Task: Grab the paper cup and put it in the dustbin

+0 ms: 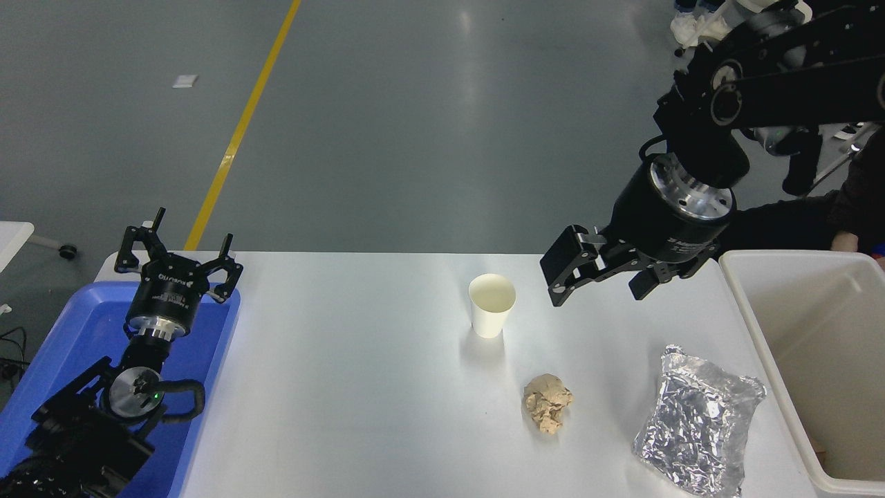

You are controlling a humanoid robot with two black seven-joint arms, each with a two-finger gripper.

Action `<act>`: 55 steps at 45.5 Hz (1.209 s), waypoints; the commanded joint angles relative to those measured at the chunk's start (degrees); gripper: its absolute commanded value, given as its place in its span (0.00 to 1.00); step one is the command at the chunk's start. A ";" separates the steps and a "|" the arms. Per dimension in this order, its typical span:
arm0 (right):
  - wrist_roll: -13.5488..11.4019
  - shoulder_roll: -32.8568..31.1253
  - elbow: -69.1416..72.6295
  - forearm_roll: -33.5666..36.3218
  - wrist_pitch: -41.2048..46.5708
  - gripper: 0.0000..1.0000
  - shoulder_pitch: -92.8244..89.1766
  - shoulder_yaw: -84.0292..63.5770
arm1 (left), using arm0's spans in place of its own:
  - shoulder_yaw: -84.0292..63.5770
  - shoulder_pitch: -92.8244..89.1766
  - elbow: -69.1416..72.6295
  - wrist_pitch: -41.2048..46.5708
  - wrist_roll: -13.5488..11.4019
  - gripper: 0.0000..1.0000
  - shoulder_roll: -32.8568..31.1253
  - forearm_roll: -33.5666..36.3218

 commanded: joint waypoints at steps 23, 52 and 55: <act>0.18 8.48 -20.71 1.98 -10.49 1.00 -17.05 6.56 | 0.07 -0.15 0.00 0.00 -0.02 1.00 -0.09 0.00; 0.10 12.53 -55.53 -17.62 -27.46 1.00 -59.69 20.72 | 0.07 -0.24 0.00 -0.09 -0.02 1.00 -0.09 0.00; 0.10 12.53 -56.67 -18.68 -28.25 1.00 -61.54 20.72 | 0.07 -0.24 -0.09 -0.09 0.07 1.00 -0.09 0.09</act>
